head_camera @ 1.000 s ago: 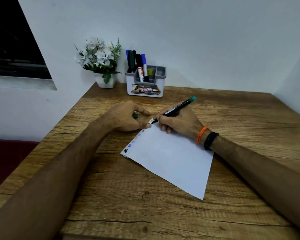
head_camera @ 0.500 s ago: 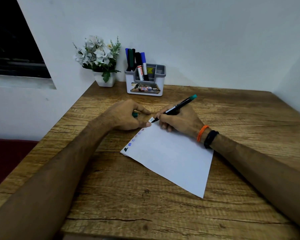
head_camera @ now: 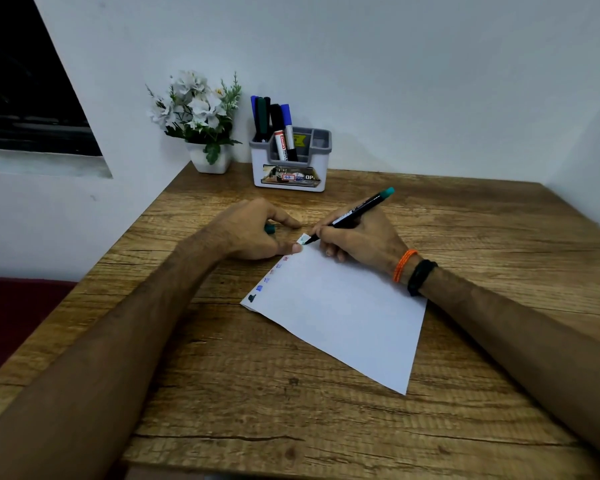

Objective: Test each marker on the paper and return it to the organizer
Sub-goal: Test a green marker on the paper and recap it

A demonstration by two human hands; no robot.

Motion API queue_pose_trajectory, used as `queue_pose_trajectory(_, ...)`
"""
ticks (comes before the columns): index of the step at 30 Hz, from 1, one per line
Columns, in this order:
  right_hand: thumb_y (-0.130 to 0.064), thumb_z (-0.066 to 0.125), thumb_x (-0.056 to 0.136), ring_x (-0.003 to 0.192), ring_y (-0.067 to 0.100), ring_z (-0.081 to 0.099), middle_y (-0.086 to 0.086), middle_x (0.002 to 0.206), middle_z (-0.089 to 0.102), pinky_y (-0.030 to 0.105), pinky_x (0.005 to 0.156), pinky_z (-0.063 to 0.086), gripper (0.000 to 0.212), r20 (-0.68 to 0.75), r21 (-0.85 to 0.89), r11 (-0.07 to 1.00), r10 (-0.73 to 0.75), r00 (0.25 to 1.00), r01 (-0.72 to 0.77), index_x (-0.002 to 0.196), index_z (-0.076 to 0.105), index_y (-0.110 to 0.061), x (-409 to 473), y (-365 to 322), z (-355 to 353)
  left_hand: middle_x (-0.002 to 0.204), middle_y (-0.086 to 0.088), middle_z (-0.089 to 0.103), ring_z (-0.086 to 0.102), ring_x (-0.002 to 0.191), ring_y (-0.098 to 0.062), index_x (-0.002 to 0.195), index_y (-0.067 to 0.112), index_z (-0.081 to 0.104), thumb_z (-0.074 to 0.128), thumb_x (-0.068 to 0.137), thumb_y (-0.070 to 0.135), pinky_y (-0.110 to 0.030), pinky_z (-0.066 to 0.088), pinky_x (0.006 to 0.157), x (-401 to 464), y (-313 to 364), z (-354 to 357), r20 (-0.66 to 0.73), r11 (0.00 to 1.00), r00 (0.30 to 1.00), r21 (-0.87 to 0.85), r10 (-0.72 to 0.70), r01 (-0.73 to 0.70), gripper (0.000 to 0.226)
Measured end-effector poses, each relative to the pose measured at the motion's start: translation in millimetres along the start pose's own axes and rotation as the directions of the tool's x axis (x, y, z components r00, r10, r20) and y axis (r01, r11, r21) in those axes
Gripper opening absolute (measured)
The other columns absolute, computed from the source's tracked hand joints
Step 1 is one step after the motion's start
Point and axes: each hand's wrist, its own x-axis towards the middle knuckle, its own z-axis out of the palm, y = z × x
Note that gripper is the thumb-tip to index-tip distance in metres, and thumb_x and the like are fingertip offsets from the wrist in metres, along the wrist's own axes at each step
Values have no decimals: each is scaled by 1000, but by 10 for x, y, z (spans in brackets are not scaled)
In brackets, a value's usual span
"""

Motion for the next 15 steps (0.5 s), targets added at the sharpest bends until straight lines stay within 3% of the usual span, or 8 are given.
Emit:
queue_pose_trajectory(6,-3,64,85,43,12,55,6,56,67,22,47,46,17,-44,68,998,13,999,-10,74,75,-9,13,-4,-7,142,6,50,44,130,-19,125,46,58,69,75,57,-42,39,107,-8,8,4,-14,1000,1000,12,-3,3,52)
queue_pose_trajectory(11,1,63,89,49,13,58,5,59,66,21,46,48,12,-66,220,975,18,998,-4,81,73,-1,27,-19,-34,139,7,54,47,126,-17,123,43,61,69,78,55,-41,40,105,-10,-6,-9,-6,1000,1000,-28,12,-12,47)
queue_pose_trajectory(13,2,61,90,51,12,58,8,64,65,20,45,46,13,-44,300,954,17,999,-3,84,72,1,32,-38,-54,132,6,59,51,118,-14,119,39,64,68,80,51,-37,42,100,-27,-20,-36,-10,994,1000,-106,18,-19,41)
queue_pose_trajectory(15,0,59,92,53,12,57,10,68,65,19,45,45,14,-24,345,938,1,1000,8,89,72,3,48,-54,-81,109,8,64,55,97,-8,115,34,67,68,83,46,-30,44,82,-60,-21,-69,-47,977,999,-210,13,-23,34)
